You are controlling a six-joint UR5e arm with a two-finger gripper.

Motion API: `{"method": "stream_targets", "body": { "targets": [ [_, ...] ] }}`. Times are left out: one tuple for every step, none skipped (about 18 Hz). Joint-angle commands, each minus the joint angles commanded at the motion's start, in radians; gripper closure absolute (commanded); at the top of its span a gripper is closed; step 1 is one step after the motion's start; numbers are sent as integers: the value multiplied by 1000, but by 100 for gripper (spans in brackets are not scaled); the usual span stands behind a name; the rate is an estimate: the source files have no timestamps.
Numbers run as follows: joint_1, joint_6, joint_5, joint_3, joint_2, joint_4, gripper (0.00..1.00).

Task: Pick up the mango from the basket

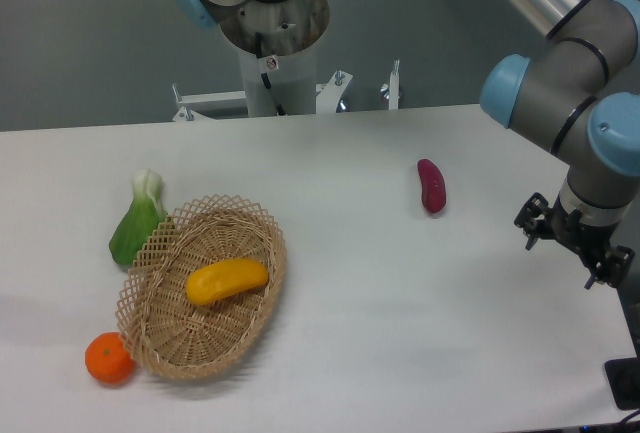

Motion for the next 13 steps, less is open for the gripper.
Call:
{"method": "stream_targets", "body": {
  "targets": [
    [-2, -2, 0, -2, 0, 0, 0],
    [-3, -6, -2, -3, 2, 0, 0],
    [-8, -12, -2, -3, 3, 0, 0],
    [-14, -14, -2, -2, 3, 0, 0],
    [-18, -17, -2, -3, 3, 0, 0],
    [-29, -26, -2, -3, 3, 0, 0],
    [-37, -40, -2, -3, 5, -2, 0],
    [-41, -52, -2, -3, 5, -3, 0],
    [-49, -55, -2, -5, 6, -5, 0],
    [-55, -55, -2, -12, 9, -6, 0],
    [-66, -60, -2, -20, 14, -6, 0],
    [-84, -80, -3, -34, 21, -5, 0],
    [-100, -103, -8, -58, 41, -5, 0]
  ]
}}
